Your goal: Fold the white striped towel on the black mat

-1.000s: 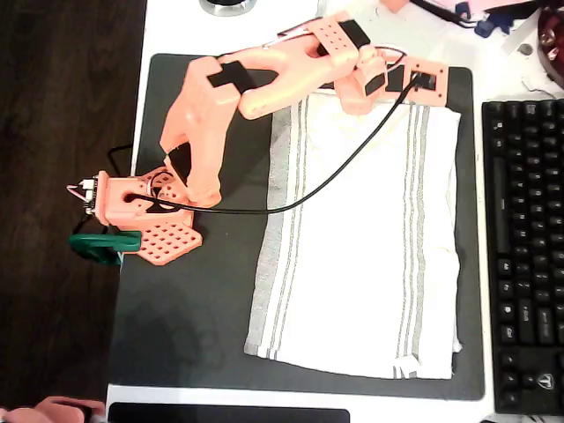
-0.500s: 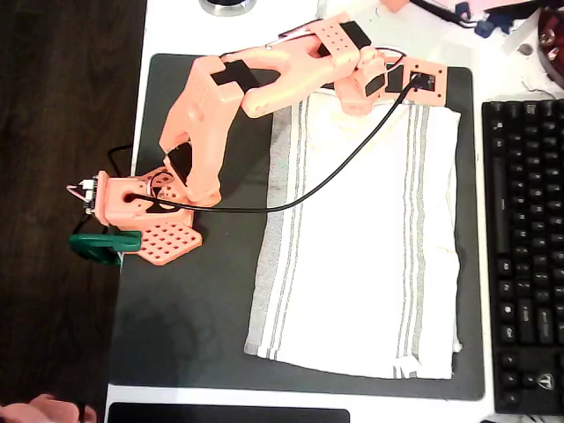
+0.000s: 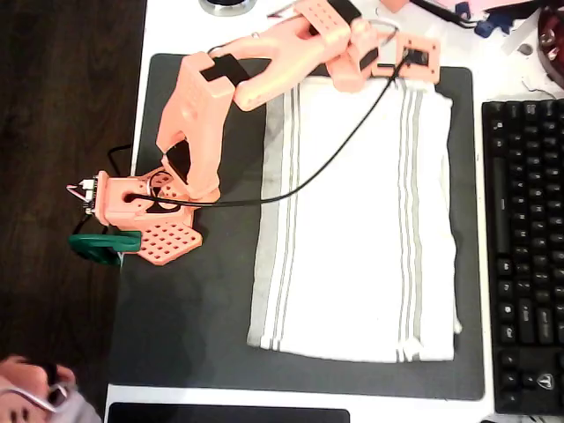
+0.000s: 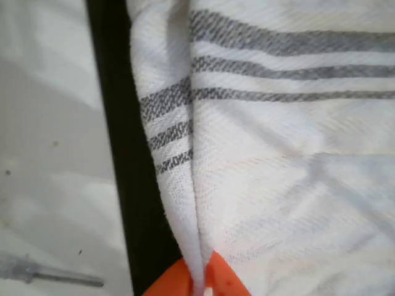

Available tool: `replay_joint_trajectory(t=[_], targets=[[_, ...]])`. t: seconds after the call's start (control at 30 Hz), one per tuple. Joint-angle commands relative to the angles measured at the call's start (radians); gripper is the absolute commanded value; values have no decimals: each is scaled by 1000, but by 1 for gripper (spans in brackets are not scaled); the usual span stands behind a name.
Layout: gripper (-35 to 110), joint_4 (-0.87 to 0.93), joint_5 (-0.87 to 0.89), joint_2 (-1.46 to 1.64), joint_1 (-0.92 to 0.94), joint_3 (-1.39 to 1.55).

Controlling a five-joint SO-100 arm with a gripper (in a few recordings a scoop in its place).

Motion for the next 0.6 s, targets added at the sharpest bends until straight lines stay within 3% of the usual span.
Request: replay_joint_trajectory(t=[0.0,0.27,0.57], targets=[[0,57,9,91,-44,-84],[0,169,-5,210,-18,-80],[0,245,-209,499,293,101]])
